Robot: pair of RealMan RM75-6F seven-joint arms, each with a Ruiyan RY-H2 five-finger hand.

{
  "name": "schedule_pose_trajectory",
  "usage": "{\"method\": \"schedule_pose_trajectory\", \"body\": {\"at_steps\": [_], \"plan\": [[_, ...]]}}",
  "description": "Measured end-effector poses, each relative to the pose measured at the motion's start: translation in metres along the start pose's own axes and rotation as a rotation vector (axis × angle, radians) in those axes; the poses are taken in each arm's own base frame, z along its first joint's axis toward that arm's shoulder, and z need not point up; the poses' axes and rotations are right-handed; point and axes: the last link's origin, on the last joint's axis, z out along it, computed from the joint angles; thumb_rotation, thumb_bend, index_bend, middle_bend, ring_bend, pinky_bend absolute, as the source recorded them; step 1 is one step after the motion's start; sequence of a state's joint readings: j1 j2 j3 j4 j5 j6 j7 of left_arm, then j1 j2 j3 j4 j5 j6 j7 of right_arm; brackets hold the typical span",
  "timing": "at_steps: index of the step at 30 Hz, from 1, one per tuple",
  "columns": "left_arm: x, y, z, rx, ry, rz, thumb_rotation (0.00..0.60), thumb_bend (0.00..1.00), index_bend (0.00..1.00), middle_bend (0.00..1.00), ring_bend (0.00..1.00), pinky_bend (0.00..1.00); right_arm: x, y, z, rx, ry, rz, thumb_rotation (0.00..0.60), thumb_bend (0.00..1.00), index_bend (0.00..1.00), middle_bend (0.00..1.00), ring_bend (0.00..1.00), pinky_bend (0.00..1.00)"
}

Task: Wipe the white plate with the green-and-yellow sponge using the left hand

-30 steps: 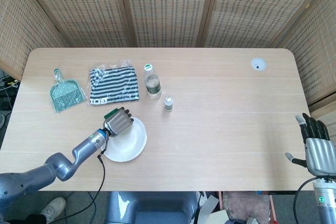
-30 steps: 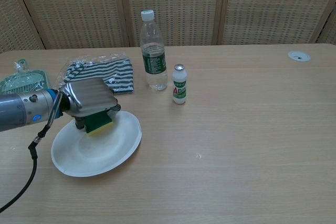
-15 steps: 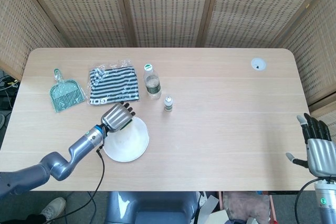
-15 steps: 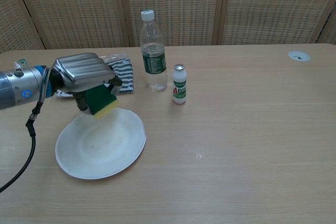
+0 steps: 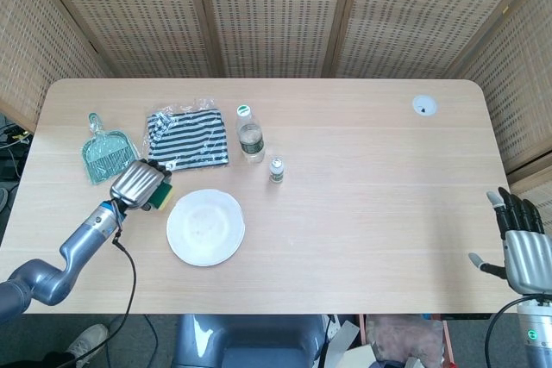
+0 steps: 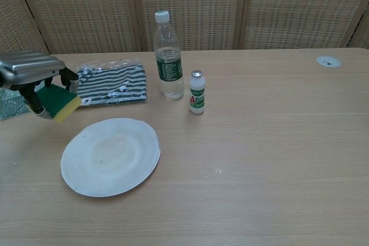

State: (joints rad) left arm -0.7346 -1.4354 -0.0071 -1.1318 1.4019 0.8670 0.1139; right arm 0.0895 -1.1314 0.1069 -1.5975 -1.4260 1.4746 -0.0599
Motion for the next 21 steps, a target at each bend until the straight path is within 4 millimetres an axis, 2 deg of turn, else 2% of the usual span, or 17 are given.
{"method": "schedule_pose_trajectory", "body": {"at_steps": [5,9,11,13,15,17,21], "plan": [[-0.025,-0.023,-0.011,0.059,-0.077,-0.018,0.6,0.19,0.55,0.42,0.32,0.41,0.0,-0.003,0.0,0.012,-0.003,0.0,0.6,0.0,0.0,0.0,0.0,0.0],[-0.042,-0.029,-0.015,0.082,-0.131,-0.023,0.6,0.17,0.42,0.3,0.29,0.36,0.0,-0.004,0.0,0.015,-0.004,0.001,0.6,0.0,0.0,0.0,0.0,0.0],[-0.048,-0.027,-0.014,0.083,-0.151,-0.021,0.6,0.13,0.38,0.27,0.27,0.35,0.001,-0.003,0.0,0.013,-0.003,0.001,0.6,0.0,0.0,0.0,0.0,0.0],[-0.049,-0.027,-0.014,0.086,-0.153,-0.008,0.6,0.05,0.25,0.17,0.19,0.3,0.002,-0.003,0.0,0.01,0.001,0.003,0.6,0.0,0.0,0.0,0.0,0.0],[-0.05,-0.027,-0.015,0.094,-0.163,-0.01,0.6,0.0,0.05,0.03,0.04,0.2,0.003,-0.003,0.0,0.01,0.003,0.006,0.6,0.0,0.0,0.0,0.0,0.0],[-0.052,-0.026,-0.017,0.103,-0.194,-0.022,0.6,0.0,0.0,0.0,0.0,0.13,0.004,-0.003,-0.001,0.012,0.005,0.008,0.6,0.0,0.0,0.0,0.0,0.0],[-0.05,-0.024,-0.023,0.107,-0.213,-0.041,0.6,0.0,0.0,0.0,0.0,0.02,0.005,-0.003,-0.003,0.016,0.01,0.013,0.6,0.0,0.0,0.0,0.0,0.0]]}}
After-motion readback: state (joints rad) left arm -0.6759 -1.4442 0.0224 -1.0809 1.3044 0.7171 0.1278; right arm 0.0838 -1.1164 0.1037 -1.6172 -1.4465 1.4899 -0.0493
